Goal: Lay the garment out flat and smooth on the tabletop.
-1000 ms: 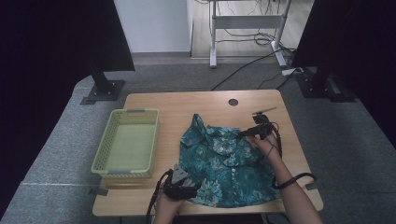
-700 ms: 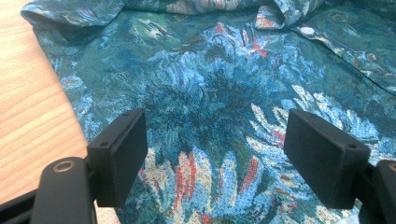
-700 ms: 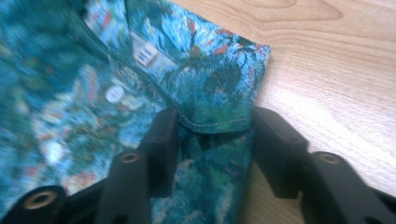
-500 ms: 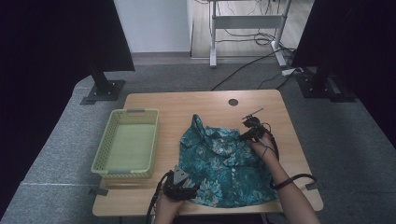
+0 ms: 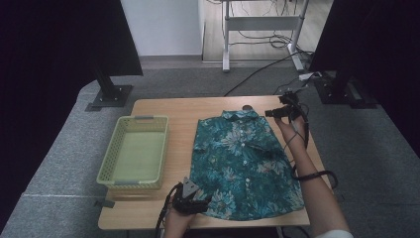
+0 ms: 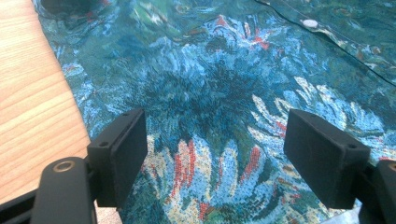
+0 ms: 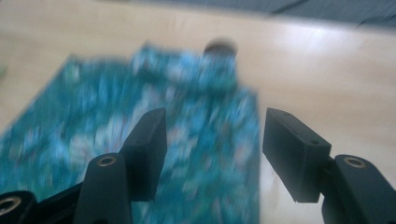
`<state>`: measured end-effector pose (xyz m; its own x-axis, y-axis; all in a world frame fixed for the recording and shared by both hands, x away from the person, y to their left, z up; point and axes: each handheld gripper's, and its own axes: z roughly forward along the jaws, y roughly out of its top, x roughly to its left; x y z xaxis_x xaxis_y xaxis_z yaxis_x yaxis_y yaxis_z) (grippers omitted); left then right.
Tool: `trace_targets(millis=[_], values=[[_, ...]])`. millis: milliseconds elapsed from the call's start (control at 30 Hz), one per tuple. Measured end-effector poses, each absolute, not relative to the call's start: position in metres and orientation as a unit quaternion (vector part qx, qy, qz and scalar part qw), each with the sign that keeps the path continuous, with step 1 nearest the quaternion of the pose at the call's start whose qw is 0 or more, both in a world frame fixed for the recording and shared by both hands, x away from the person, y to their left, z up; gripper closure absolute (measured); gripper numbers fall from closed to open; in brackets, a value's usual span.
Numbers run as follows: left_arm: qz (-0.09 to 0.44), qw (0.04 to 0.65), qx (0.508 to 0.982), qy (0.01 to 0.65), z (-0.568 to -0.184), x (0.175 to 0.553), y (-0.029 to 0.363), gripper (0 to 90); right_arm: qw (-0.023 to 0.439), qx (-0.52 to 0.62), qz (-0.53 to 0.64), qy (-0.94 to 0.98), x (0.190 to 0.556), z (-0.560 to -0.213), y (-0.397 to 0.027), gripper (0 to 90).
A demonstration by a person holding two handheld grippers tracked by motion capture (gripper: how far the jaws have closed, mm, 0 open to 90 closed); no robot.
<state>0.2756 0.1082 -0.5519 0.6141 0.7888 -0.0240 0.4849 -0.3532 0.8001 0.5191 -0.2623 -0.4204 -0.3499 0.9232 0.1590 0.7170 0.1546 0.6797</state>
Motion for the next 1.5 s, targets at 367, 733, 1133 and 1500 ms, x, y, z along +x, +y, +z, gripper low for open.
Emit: trace_targets(millis=[367, 733, 1133, 1500], values=[[0.198, 0.405, 0.796, 0.405, -0.553, 0.269, 0.111, 21.0, 0.087, 0.498, 0.306, 0.807, 0.486, -0.479, -0.234, 38.2], [0.195, 0.4, 0.805, 0.394, -0.555, 0.269, 0.109, 20.9, 0.06, 0.449, 0.253, 0.855, 0.497, -0.505, -0.208, 42.2], [0.197, 0.402, 0.802, 0.395, -0.555, 0.268, 0.111, 21.0, 0.075, 0.447, 0.203, 0.868, 0.504, -0.521, -0.192, 48.7], [0.193, 0.402, 0.8, 0.401, -0.555, 0.27, 0.113, 21.0, 0.093, 0.449, 0.196, 0.867, 0.508, -0.52, -0.193, 85.8]])
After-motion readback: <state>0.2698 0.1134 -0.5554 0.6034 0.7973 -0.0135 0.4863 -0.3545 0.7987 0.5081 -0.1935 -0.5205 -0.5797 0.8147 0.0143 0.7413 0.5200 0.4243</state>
